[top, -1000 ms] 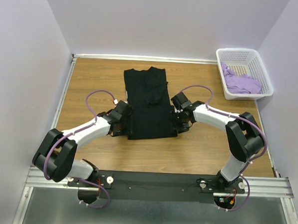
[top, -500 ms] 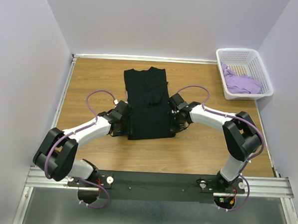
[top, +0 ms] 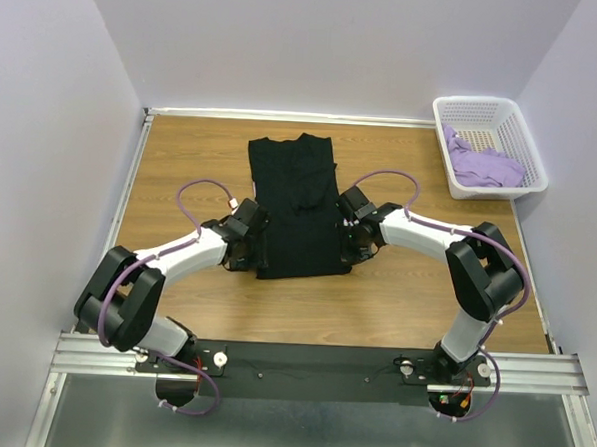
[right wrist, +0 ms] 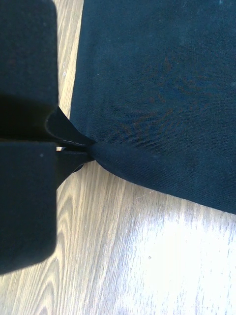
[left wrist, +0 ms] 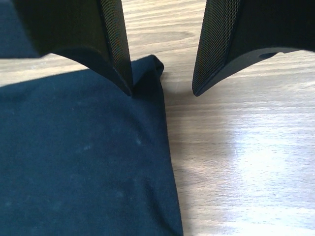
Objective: Fold and stack the t-shirts
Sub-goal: Fold the tshirt
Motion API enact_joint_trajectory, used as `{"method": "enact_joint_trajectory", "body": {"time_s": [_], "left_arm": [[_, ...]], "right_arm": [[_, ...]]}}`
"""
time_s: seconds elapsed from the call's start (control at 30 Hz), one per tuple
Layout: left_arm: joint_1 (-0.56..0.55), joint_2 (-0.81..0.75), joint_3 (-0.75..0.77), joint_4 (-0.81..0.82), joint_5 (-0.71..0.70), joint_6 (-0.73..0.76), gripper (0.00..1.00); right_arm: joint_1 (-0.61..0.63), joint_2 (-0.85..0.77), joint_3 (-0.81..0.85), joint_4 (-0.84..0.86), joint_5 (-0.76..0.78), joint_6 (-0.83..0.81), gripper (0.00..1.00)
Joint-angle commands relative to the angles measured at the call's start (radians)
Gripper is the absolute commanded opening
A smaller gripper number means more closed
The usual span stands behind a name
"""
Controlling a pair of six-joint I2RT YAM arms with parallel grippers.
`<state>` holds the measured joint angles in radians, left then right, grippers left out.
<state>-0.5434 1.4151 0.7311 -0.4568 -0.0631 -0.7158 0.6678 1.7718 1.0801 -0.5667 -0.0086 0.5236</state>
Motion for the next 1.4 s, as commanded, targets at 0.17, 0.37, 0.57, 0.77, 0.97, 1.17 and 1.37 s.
{"method": "enact_joint_trajectory", "body": {"time_s": [0.17, 0.37, 0.57, 0.77, 0.97, 1.17, 1.37], "left_arm": [[-0.016, 0.097, 0.051, -0.037, -0.007, -0.022, 0.54], [-0.073, 0.195, 0.071, -0.086, 0.002, -0.011, 0.48], [-0.099, 0.220, 0.074, -0.114, -0.006, -0.016, 0.27], [-0.098, 0.228, 0.076, -0.123, -0.007, 0.007, 0.00], [-0.165, 0.188, 0.103, -0.216, 0.011, 0.039, 0.00], [-0.375, 0.003, 0.022, -0.270, 0.207, -0.071, 0.00], [-0.515, -0.172, 0.007, -0.352, 0.305, -0.168, 0.00]], "right_arm": [[0.019, 0.067, -0.045, -0.052, 0.013, -0.022, 0.01], [0.021, 0.055, -0.042, -0.052, 0.013, -0.022, 0.01], [0.023, 0.054, -0.034, -0.052, 0.015, -0.023, 0.01], [0.021, 0.058, -0.029, -0.055, 0.025, -0.030, 0.01], [0.021, -0.044, -0.138, -0.117, -0.051, 0.013, 0.00], [0.024, -0.280, -0.295, -0.318, -0.156, 0.021, 0.00], [0.024, -0.434, -0.295, -0.502, -0.192, 0.026, 0.01]]}}
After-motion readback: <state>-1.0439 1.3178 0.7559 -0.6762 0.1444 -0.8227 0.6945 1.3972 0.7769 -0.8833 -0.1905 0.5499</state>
